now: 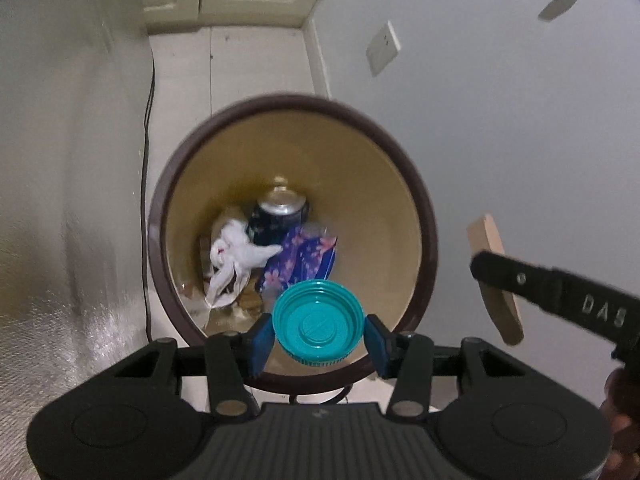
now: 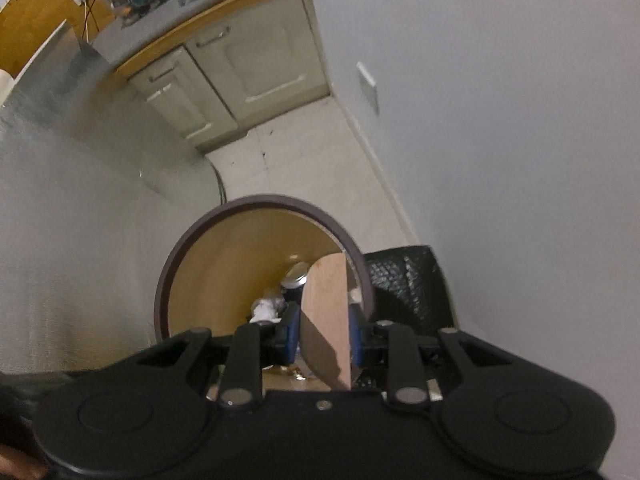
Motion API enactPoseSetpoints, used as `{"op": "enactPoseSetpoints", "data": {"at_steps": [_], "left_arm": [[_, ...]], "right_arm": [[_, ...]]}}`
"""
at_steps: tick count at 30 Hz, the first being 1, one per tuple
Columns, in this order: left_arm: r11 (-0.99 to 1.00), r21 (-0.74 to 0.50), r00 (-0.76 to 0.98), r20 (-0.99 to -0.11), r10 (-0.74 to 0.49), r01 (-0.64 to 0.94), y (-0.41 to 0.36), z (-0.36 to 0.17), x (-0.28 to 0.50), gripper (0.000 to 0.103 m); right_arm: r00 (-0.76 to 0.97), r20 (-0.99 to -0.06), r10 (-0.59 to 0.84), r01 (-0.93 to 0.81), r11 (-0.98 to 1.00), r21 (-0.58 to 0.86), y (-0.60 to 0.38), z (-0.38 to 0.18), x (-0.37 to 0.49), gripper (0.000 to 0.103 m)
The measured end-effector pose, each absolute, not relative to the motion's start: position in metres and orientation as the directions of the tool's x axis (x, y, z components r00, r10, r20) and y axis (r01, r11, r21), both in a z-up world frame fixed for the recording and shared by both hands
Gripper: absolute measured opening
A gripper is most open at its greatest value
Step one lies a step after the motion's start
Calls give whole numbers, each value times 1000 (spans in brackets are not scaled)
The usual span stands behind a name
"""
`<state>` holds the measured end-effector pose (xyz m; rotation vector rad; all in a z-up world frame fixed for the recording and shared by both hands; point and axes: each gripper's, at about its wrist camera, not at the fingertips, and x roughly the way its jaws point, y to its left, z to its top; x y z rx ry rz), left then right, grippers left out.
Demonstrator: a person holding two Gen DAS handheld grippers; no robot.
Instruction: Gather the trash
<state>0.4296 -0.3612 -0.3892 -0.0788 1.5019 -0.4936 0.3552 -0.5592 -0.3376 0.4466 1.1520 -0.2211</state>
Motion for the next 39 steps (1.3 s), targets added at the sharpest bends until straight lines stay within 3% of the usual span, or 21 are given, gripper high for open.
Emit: {"op": "enactPoseSetpoints", "data": {"at_steps": [3,10,17,18,21,32,39], "left_arm": [[900,-347,-19,-935,-354,262,-360,-400,430,71],[912,-322,24,-941,-338,254,-345,-398,437,72],[924,-259,93,-951,-295,282,-332,-387,449,81],[925,-254,97,-952,-292,284,-331,-386,451,83],[928,-244,105,-954,-282,281,-327,-384,450,89],[930,-245,114,-952,-284,274,-327,-372,446,103],[937,-226,148,-951,-271,265,-322,-347,439,103]], "right_arm": [[380,-920,93,373,895,245,-558,-351,363,26],[349,-924,156,345,895,282,-555,-371,384,26],[327,-904,275,295,879,374,-543,-386,415,29],[332,-899,285,282,880,383,-540,-386,419,30],[351,-893,283,265,884,385,-533,-385,428,58],[338,-914,223,301,895,330,-545,-372,401,57],[376,-909,181,295,906,302,-558,-342,383,68]]}}
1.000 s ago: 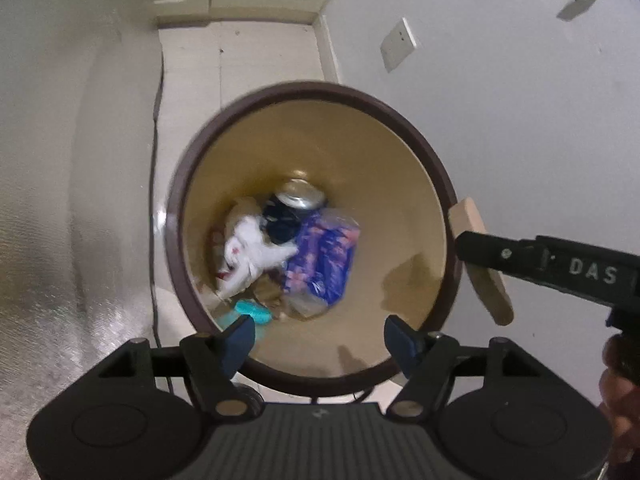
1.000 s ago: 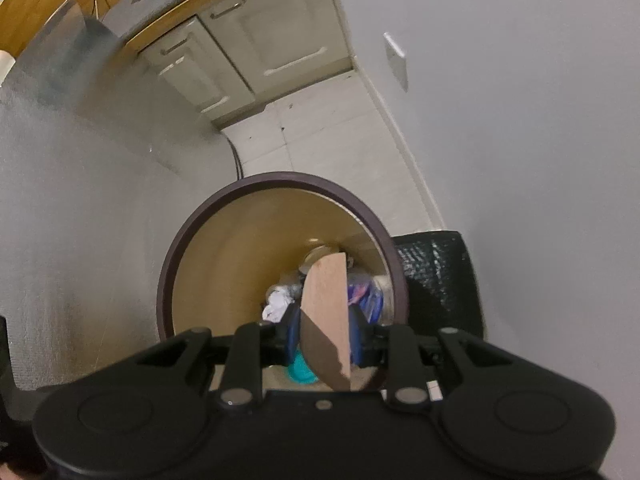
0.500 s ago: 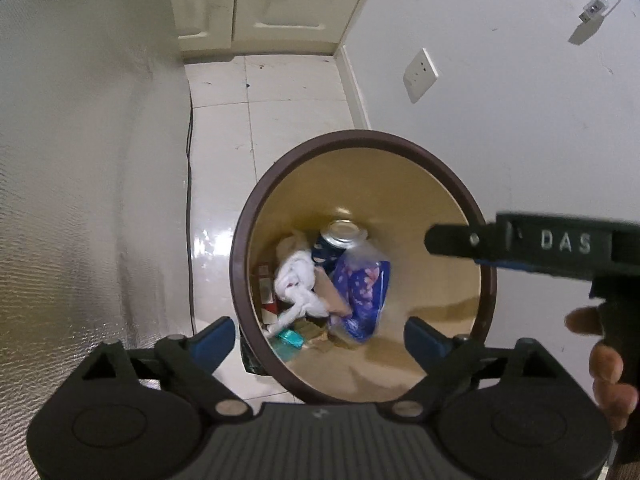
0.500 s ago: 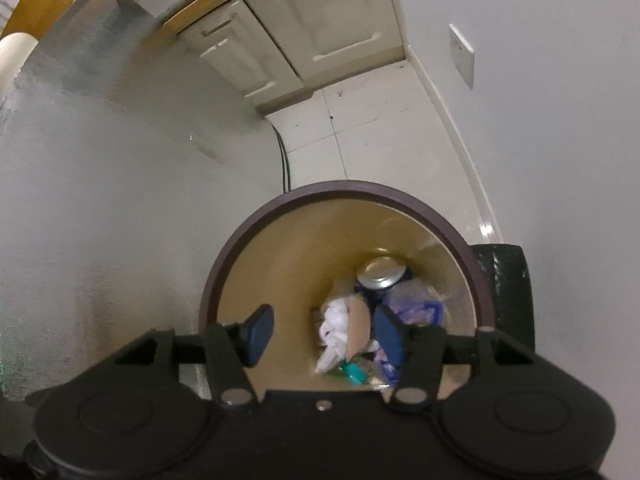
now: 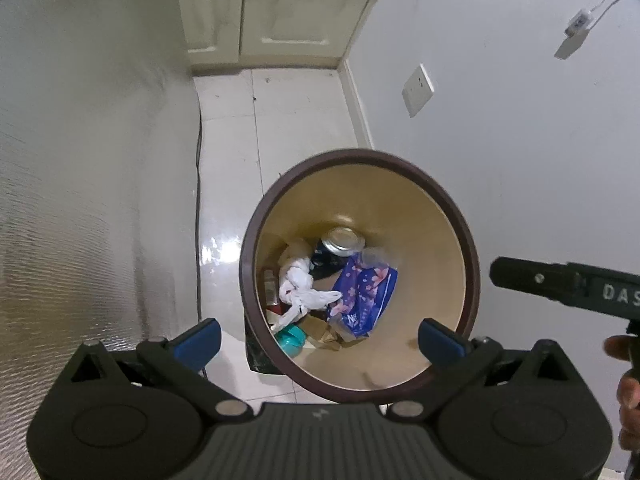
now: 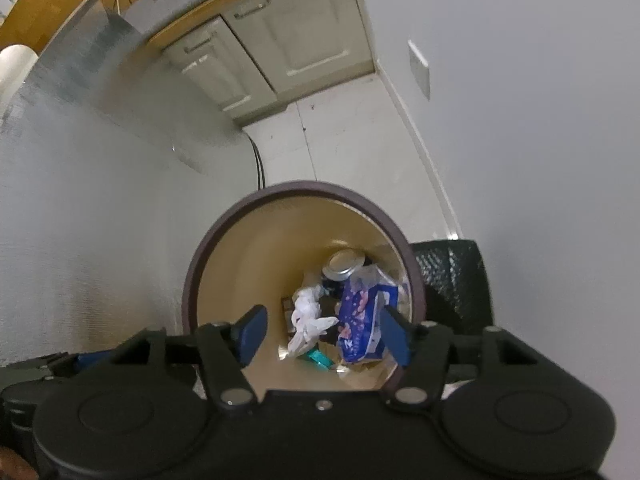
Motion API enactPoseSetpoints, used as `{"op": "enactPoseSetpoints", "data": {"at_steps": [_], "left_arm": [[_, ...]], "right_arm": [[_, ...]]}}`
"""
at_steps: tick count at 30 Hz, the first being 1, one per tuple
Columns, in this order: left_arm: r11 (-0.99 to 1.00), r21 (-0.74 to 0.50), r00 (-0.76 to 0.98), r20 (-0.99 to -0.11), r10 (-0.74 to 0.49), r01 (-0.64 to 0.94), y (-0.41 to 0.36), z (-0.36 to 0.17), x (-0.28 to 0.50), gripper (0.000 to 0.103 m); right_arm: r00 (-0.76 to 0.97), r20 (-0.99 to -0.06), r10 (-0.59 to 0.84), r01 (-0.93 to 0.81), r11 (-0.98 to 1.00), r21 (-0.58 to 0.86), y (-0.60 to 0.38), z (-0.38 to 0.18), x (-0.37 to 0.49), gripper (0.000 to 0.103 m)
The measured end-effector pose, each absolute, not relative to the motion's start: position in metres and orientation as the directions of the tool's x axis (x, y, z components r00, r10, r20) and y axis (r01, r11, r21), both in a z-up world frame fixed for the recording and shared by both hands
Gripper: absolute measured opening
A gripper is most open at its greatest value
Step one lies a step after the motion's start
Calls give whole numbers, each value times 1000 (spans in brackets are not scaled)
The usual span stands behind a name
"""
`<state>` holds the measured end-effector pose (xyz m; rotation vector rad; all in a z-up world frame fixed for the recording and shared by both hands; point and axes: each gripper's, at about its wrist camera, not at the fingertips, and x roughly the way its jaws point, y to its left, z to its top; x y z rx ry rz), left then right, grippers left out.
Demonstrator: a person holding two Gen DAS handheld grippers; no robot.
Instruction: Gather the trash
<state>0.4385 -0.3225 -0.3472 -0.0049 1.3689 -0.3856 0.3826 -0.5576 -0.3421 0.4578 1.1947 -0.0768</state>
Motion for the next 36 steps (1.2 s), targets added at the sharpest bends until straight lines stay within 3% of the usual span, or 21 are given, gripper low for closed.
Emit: {"op": "enactPoseSetpoints", "data": {"at_steps": [4,13,19,36], "left_arm": [[936,-230,175,-944,-282,265,-316,-325,434,103],[945,-184,283,-923,-260,271,-301,-254,424,103],[950,-166,352,-901,-256,264,-285,-205,410,103],[949,-161,501,-819,-281,269,-248,-97,328,103]], "right_arm": [[396,-903,168,265,920,288,-556,-322,378,80],[468,-875,126,226,940,256,-547,-263,364,98],[517,-849,105,196,952,237,-537,-220,346,103],[629,-776,40,154,972,175,-508,-111,268,103]]}}
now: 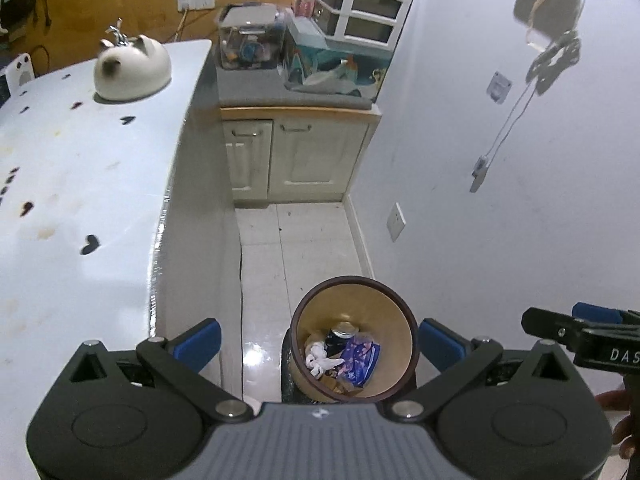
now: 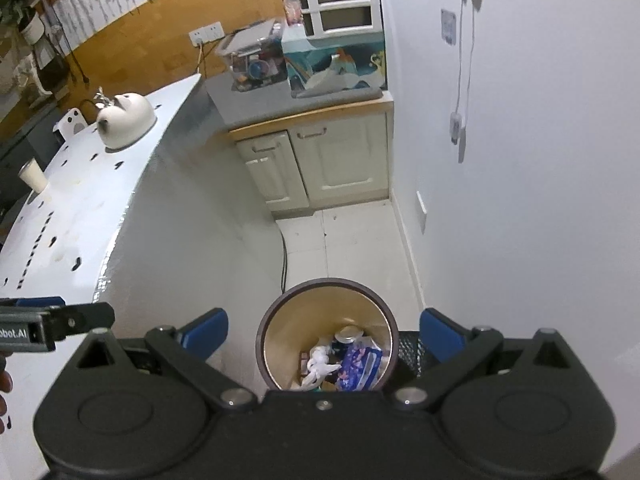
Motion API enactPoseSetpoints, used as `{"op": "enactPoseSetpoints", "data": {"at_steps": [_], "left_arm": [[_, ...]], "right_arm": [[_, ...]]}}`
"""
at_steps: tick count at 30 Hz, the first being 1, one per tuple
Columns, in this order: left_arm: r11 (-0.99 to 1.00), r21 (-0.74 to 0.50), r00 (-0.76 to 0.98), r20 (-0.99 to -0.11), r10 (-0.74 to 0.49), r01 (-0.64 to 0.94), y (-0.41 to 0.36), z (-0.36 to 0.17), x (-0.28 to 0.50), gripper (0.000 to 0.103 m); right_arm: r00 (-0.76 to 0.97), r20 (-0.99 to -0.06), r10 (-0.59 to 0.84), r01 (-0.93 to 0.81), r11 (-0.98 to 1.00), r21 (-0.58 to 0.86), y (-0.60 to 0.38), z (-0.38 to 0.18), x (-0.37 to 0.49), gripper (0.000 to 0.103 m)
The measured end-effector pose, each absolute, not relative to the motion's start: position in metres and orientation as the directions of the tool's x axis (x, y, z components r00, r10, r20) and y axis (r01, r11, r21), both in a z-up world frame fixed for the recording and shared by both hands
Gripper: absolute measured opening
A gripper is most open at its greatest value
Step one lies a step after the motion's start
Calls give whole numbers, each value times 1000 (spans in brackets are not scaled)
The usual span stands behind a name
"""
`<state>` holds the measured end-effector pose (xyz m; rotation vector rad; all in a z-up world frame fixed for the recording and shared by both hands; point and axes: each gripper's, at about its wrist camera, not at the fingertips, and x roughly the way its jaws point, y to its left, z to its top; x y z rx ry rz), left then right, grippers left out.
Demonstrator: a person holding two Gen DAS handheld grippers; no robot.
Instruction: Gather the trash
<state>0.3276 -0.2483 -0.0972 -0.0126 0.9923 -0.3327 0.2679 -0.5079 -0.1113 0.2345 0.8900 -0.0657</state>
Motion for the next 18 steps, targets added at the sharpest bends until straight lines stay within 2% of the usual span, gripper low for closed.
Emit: {"op": "enactPoseSetpoints", "data": {"at_steps": [18], "left_arm": [[967,-121,601,-764,-234,224,-186,-40,214,103]], "right_arm": [[699,-715,16,113,985,133,-452,-55,161,103]]}}
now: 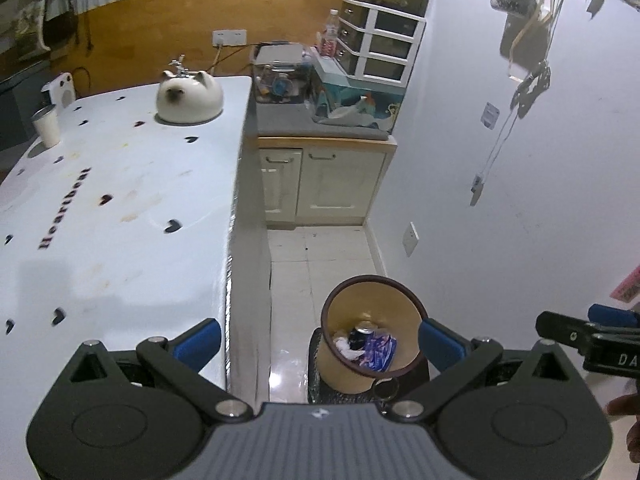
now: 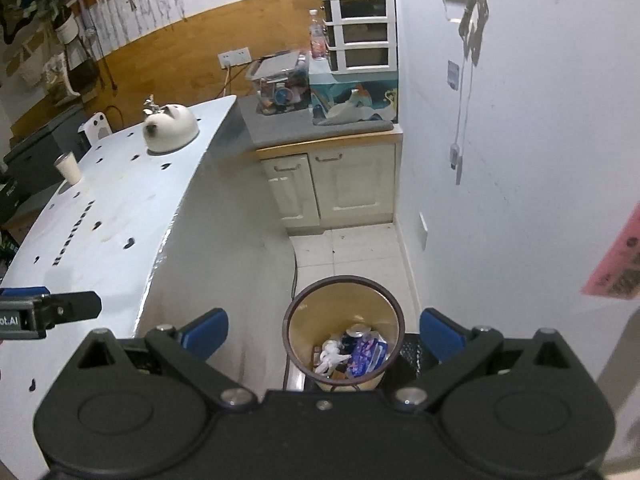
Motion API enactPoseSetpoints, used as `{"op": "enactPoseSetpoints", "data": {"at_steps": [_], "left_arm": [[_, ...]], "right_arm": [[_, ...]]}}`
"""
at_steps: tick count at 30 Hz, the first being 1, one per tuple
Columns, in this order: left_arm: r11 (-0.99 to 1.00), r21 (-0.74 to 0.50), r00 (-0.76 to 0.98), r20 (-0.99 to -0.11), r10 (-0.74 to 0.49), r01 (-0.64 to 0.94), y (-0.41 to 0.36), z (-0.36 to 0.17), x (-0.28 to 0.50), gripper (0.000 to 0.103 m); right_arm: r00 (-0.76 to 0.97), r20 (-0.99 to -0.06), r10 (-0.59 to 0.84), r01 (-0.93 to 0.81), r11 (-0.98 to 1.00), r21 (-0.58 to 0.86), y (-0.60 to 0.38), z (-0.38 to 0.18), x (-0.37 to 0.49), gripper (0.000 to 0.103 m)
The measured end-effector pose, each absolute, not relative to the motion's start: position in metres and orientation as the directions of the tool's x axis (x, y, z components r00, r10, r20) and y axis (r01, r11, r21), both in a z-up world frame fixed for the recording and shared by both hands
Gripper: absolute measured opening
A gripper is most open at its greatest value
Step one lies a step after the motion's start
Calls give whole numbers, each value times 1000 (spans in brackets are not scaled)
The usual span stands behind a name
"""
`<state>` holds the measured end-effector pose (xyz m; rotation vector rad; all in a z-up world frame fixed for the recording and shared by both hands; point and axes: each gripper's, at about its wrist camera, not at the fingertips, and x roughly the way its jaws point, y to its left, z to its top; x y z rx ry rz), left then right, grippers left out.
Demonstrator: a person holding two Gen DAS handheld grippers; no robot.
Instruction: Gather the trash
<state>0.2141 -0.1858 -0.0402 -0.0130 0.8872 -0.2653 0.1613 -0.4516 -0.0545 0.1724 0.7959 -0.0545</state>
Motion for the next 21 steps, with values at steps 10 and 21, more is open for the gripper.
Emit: {"op": "enactPoseSetpoints", "data": {"at_steps": [10,21], "left_arm": [[972,-102,634,-743,-214,209,-157,-29,163,103],[975,-92,669,-715,-205,200,-134,-18,129,103]], "right_arm": [[725,-689,9,107,986,125,-422,-33,109,103],[733,-680,16,77,991,106,-393,-24,72,103]]}}
